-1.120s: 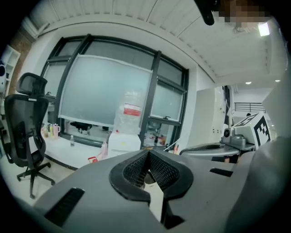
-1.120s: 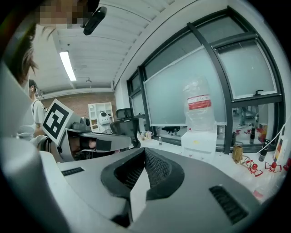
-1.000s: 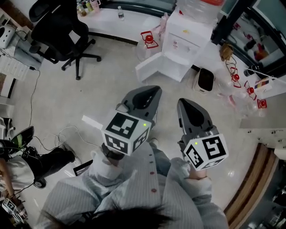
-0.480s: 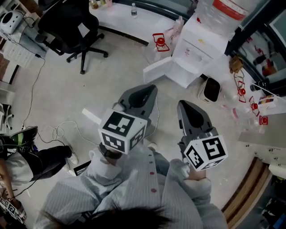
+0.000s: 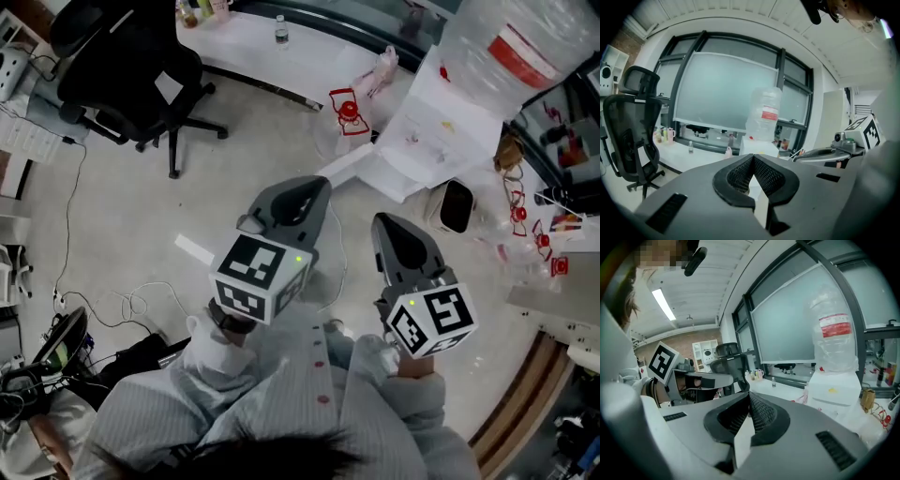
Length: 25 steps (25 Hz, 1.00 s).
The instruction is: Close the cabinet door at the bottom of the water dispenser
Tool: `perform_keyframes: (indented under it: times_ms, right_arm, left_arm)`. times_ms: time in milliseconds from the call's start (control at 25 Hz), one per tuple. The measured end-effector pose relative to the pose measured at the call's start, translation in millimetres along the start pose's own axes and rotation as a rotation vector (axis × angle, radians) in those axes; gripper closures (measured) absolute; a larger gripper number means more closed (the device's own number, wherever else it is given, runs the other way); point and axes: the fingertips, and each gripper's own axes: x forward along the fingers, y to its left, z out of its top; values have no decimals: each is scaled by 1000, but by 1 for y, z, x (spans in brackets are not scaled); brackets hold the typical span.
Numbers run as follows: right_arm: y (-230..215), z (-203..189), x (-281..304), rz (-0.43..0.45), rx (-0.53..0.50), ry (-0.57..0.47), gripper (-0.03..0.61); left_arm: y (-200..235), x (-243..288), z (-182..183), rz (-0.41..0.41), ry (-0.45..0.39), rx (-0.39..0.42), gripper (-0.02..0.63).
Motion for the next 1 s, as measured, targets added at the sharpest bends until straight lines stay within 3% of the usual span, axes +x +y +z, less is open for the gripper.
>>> perform_keyframes:
  times_ms: [280, 600, 1000]
  right_arm:
    - [-16, 9, 63, -71, 37, 22, 565]
    - [-42, -11, 99, -119, 104, 91, 565]
    - [-93, -18, 161, -15, 108, 177, 565]
  left_arm:
    - [62, 27, 0, -46, 55, -3, 603]
    - [95, 61, -15, -67, 111, -35, 603]
    - [131, 127, -14, 20, 124, -90, 603]
